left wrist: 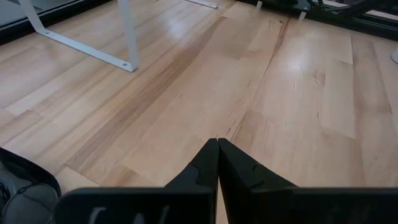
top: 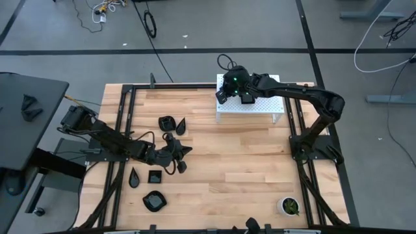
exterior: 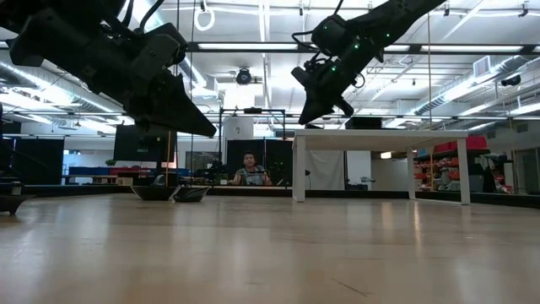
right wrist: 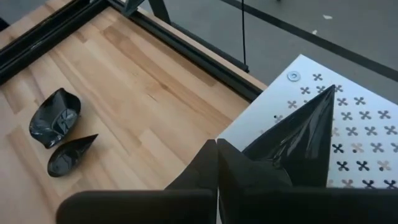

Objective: Pick & Place Mini shaped plates
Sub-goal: Stack the black drop shaped plate on the black drop shaped plate on the shelf

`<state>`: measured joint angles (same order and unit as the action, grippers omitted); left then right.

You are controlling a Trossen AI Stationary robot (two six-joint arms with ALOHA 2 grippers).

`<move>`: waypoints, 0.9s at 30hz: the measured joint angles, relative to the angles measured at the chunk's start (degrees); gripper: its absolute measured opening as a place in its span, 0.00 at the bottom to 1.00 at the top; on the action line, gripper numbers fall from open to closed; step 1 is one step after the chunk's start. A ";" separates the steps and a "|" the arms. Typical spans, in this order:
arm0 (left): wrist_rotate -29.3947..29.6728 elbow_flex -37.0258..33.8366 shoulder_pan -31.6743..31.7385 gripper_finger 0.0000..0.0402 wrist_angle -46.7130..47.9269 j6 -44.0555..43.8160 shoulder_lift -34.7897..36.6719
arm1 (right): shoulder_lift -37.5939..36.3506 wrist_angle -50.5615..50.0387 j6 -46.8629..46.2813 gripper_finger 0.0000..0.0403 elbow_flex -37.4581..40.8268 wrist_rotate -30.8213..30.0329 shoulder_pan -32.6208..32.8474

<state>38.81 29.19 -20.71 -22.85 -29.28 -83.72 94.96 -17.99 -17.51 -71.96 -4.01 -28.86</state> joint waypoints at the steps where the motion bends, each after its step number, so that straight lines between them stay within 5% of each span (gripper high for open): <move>1: -0.01 0.00 0.02 0.03 0.00 0.00 0.00 | 0.01 0.03 0.02 0.01 0.00 0.00 -0.02; 27: -0.03 0.00 0.02 0.03 0.02 0.00 0.00 | 0.11 -1.39 -1.39 0.01 0.00 0.48 -0.20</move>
<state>38.79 29.19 -20.69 -22.83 -29.28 -83.72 95.07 -19.37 -18.91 -71.96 -3.53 -29.06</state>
